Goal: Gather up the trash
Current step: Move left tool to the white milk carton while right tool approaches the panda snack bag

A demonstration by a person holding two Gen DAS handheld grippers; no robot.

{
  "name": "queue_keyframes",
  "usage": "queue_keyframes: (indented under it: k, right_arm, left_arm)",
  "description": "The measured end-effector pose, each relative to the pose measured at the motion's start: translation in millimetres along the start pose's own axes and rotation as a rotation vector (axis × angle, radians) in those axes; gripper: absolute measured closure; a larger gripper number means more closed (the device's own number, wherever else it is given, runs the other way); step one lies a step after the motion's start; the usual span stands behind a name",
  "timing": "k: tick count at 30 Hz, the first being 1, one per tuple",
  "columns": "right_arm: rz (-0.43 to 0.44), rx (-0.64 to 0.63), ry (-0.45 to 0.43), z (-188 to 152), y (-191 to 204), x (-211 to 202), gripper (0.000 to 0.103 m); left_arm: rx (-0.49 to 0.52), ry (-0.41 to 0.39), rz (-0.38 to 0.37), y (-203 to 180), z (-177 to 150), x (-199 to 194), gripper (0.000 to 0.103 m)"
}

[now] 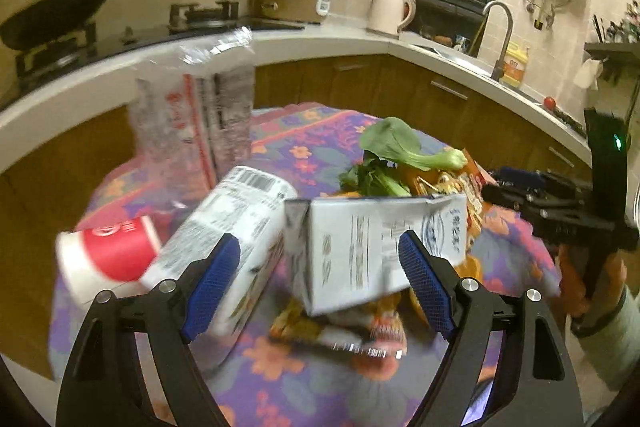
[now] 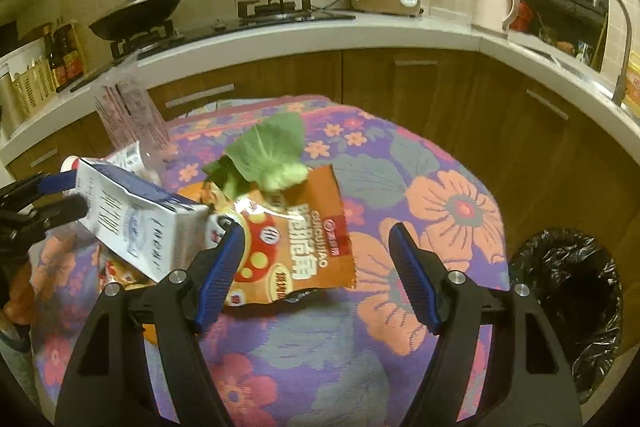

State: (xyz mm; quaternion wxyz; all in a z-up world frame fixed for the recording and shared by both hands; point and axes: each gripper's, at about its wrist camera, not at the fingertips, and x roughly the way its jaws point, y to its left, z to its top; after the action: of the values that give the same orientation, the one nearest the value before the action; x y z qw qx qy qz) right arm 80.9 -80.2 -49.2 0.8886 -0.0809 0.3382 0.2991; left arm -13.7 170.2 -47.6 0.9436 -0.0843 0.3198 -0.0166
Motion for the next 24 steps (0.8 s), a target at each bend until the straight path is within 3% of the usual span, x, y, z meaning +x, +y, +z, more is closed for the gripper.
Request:
queue_keyframes:
  k: [10, 14, 19, 21, 24]
  right_arm:
    - [0.097, 0.064, 0.071, -1, -15, 26, 0.035]
    - [0.15, 0.076, 0.09, -4, -18, 27, 0.054]
    - [0.145, 0.06, 0.096, -6, -17, 24, 0.094]
    - [0.148, 0.061, 0.091, -7, -18, 21, 0.099]
    - [0.163, 0.064, 0.063, -9, -19, 10, 0.101]
  left_arm:
    - [0.001, 0.068, -0.076, -14, -3, 14, 0.024]
    - [0.002, 0.082, -0.107, -19, -13, 10, 0.024]
    - [-0.009, 0.093, -0.155, -20, -22, -3, 0.024]
    - [0.004, 0.096, -0.15, -22, -26, -10, 0.024]
    - [0.072, 0.07, -0.038, -26, -28, -21, 0.022]
